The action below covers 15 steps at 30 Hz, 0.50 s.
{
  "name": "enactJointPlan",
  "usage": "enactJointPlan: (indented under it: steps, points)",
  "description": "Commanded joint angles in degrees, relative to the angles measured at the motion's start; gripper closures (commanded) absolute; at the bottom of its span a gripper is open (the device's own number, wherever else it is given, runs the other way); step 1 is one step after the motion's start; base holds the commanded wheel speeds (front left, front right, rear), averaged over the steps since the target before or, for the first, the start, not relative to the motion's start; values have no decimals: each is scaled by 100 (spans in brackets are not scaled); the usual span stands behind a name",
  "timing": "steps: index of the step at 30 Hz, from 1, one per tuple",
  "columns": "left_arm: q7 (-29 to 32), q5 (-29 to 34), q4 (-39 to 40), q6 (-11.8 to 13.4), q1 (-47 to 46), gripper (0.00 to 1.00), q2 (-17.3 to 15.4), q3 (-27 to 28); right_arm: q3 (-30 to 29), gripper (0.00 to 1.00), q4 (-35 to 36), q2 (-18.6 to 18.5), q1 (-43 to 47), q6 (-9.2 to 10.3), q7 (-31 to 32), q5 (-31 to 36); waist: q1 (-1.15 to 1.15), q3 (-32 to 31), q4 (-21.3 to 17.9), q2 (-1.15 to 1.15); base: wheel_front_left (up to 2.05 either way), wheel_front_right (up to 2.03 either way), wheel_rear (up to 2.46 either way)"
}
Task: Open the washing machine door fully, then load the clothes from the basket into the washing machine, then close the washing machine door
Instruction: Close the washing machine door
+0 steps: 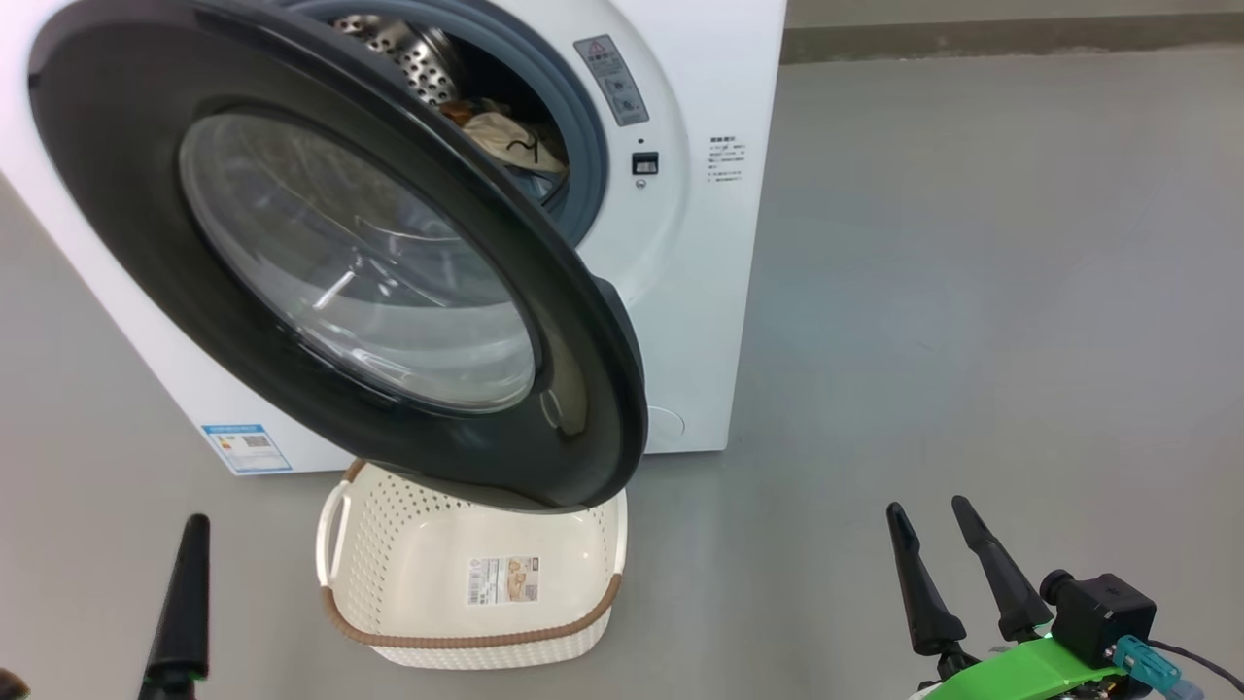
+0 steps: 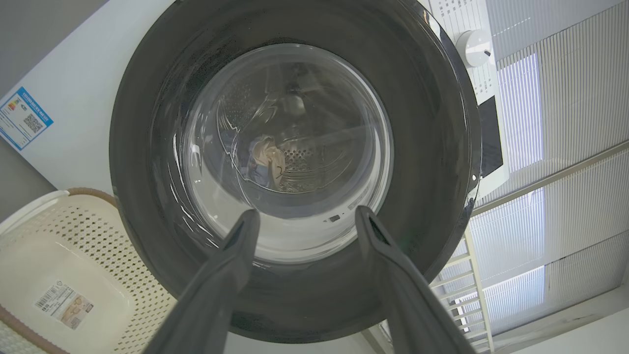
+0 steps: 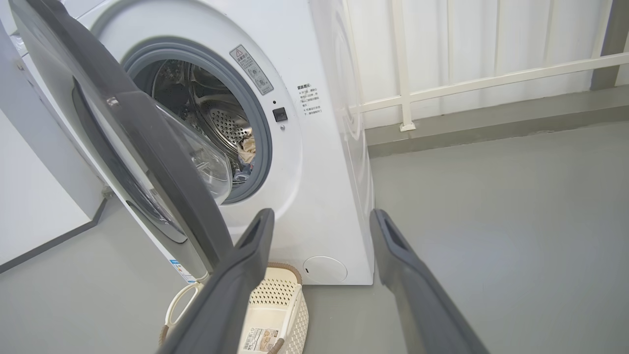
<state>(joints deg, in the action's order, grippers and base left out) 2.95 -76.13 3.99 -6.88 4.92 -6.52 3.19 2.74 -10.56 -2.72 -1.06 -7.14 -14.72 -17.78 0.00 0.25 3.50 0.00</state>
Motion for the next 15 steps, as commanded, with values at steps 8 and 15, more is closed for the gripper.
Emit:
enactJointPlan:
  steps: [8,15]
  points:
    - [-1636,1669,-258,-60,88,0,-1087,-796,153,0,112,-16,-45,-35,-28,27,0,-103,113,0,0,0,0]
    - [-1791,3161,-448,-60,64,0,-1147,-505,155,0,114,-16,-13,-35,-28,-3,0,-97,110,0,0,0,0]
